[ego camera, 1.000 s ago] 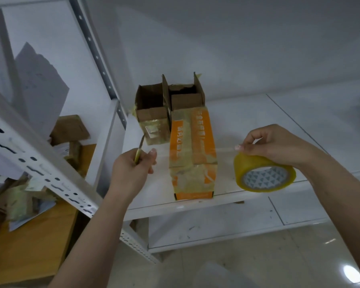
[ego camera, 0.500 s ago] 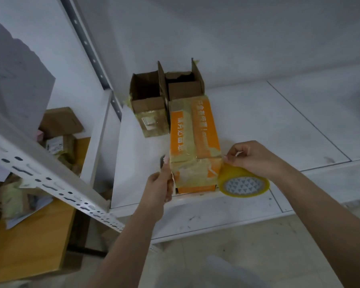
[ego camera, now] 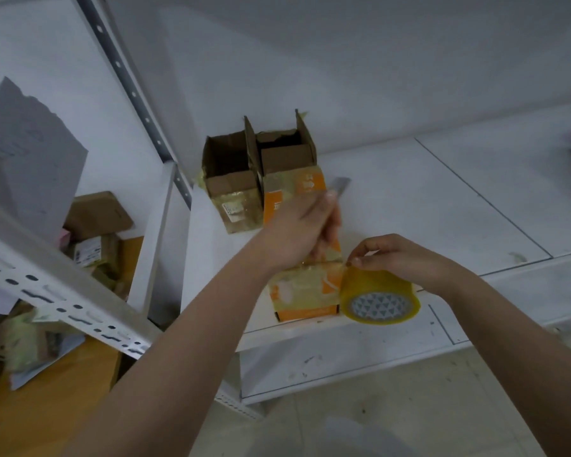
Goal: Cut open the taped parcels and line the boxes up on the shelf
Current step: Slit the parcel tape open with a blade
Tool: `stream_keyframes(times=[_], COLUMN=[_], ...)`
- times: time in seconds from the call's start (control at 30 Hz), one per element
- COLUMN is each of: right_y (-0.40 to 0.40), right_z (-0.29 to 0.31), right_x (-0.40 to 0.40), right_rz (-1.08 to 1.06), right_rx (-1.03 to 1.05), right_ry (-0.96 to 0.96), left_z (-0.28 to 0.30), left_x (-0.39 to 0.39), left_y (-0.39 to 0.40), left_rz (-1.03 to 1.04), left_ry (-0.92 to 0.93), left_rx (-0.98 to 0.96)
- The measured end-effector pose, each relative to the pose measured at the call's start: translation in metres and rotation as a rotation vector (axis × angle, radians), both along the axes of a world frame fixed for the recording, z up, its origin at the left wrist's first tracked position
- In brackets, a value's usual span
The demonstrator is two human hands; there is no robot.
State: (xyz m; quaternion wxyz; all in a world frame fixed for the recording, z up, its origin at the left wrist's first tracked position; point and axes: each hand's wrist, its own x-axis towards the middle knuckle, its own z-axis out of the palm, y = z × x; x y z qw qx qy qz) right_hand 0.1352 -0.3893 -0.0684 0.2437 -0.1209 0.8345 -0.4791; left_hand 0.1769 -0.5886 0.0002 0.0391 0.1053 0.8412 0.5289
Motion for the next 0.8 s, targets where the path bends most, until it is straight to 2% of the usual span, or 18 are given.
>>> stream_keyframes(times=[0.1,0.27,0.4,0.43,0.57,0.63,0.7,0.8], right_y=[0.010,0.012,0.009,0.010,0.029,0.039,0.044,0.045], right_z=[0.002,-0.004,-0.022,-0.024,-0.016,-0.008,-0.004,0.002], right_x=[-0.002,-0.006,-0.005,-0.004,0.000,0.002,0.005,0.008], right_rz=[0.120,0.126,0.226,0.226,0.166,0.138,0.096,0.011], right_rx=[0.009,0.012,0.289,0.303,0.090,-0.001,-0.042,-0.027], right_ry=[-0.067,-0.067,0.067,0.079,0.022,-0.014,-0.016,0.064], left_z=[-0.011,-0.028,-0.031,-0.031,-0.024,-0.014,-0.004,0.009], left_x=[-0.009,-0.014,-0.015,-0.014,-0.015,-0.016,-0.017,-0.021], left_y=[0.013,0.006,0.007,0.007,0.008,0.007,0.008,0.016], left_rz=[-0.037,0.018,0.050,0.045,-0.048,-0.139,-0.241,-0.328], left_ry=[-0.083,0.001,0.011,0.015,-0.028,-0.098,-0.122,-0.171], left_rx=[-0.087,-0.077,-0.091,-0.098,-0.178,-0.262,-0.428,-0.671])
